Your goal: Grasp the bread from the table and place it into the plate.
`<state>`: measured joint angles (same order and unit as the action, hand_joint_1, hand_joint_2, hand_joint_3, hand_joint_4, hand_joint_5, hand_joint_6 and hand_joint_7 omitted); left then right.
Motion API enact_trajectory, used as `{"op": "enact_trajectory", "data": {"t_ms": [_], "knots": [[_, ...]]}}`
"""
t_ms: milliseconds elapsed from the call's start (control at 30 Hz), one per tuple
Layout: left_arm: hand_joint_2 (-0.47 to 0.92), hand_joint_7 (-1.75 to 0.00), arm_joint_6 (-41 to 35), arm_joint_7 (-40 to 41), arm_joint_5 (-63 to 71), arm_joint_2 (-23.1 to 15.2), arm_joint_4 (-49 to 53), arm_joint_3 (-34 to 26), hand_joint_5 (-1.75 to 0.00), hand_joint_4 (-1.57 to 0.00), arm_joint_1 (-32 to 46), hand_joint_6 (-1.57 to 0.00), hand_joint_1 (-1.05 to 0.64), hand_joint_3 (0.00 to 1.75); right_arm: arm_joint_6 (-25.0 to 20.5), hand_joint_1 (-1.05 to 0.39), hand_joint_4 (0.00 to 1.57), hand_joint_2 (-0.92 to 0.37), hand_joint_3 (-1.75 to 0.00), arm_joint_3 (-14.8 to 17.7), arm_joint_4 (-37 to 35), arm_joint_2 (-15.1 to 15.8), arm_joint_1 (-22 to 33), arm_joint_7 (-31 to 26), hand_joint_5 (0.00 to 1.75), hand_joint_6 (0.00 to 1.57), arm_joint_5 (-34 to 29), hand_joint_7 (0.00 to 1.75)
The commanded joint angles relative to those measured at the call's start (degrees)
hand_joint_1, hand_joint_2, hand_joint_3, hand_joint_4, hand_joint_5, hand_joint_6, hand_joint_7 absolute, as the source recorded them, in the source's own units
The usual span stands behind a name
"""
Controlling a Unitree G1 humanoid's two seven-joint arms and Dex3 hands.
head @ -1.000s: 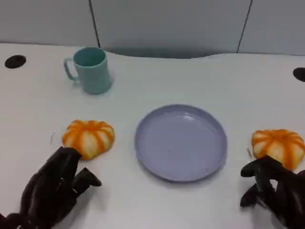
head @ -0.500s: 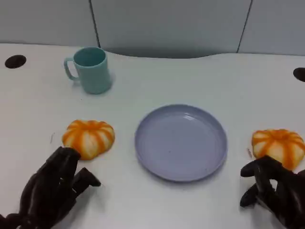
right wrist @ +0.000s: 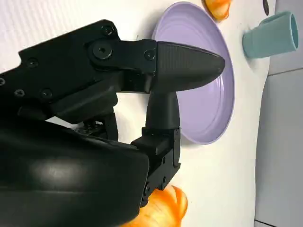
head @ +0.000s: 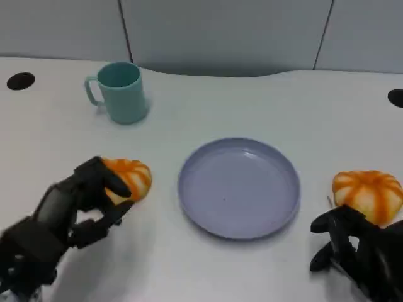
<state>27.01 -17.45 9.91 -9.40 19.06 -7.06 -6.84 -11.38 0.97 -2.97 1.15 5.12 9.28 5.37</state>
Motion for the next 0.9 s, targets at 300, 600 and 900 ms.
{"op": "enact_trajectory", "data": {"t_ms": [300, 600, 900], "knots": [[0.92, -0.01, -8.14, 8.91, 50.97, -20.78, -2.13, 20.39, -0.24, -0.17, -19.23, -0.27, -0.76, 0.04, -1.13, -0.32, 0.53, -0.92, -0.61, -0.17, 1.77, -0.77, 0.96, -1.45, 1.75, 0.38, 0.00, 1.66], [0.92, 0.00, -11.67, 11.28, 49.88, -17.49, 18.87, 30.37, -0.02, 0.00, -29.83, -0.09, -0.89, 0.08, -0.64, -0.31, 0.48, -0.92, -0.62, -0.33, 2.72, -0.27, 2.15, -0.84, 1.75, 0.38, 0.13, 1.64], [0.92, 0.00, -12.20, 16.21, 46.74, -12.37, 37.66, 36.60, -0.02, -0.03, -38.14, -0.09, -0.87, 0.06, -0.81, -0.31, 0.49, -0.92, -0.61, -0.13, 3.08, -0.33, 2.55, -0.68, 1.75, 0.38, 0.61, 1.64]]}}
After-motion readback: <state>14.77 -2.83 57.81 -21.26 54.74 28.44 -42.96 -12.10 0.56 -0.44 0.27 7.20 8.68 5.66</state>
